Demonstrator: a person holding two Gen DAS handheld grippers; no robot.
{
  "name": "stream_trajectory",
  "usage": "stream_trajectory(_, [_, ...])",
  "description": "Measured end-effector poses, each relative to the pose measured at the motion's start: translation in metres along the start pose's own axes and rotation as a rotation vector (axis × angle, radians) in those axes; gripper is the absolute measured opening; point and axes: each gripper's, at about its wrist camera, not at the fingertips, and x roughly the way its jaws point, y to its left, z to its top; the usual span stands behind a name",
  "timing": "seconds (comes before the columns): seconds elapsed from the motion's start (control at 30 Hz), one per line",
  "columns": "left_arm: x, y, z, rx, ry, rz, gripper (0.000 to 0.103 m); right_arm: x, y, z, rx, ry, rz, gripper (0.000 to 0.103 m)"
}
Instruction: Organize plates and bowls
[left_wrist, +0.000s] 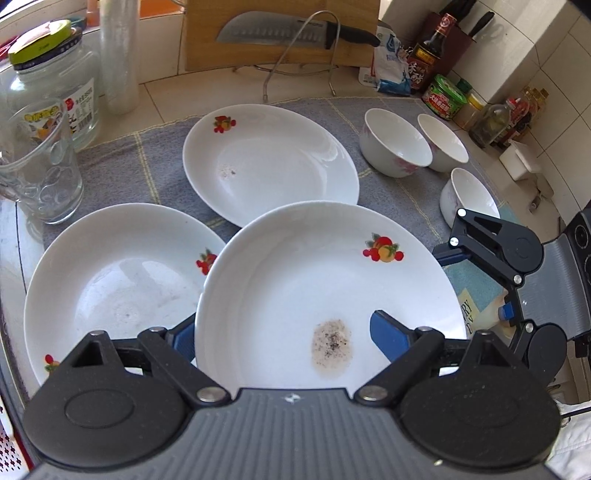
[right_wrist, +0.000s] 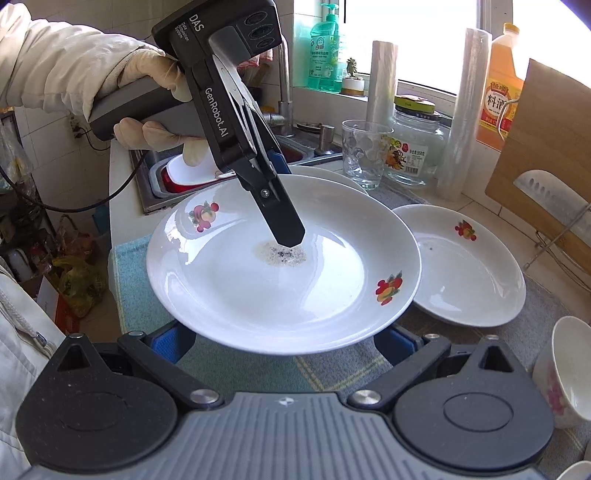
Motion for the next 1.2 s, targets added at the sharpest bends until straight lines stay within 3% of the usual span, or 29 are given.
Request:
stream_trajectory(0.53, [-0.017, 0.067, -0.006, -0.054, -0.032, 0.002, 0.091, 0.054, -0.003, 0.044, -0.034, 0.033, 0.027, 0.103])
stream_trajectory(1.2, [-0.006, 0.114, -0.009, -0.070, -0.005, -0.014, 0.091, 0.088, -0.006, 0.061, -0.002, 0.063, 0.028, 0.103])
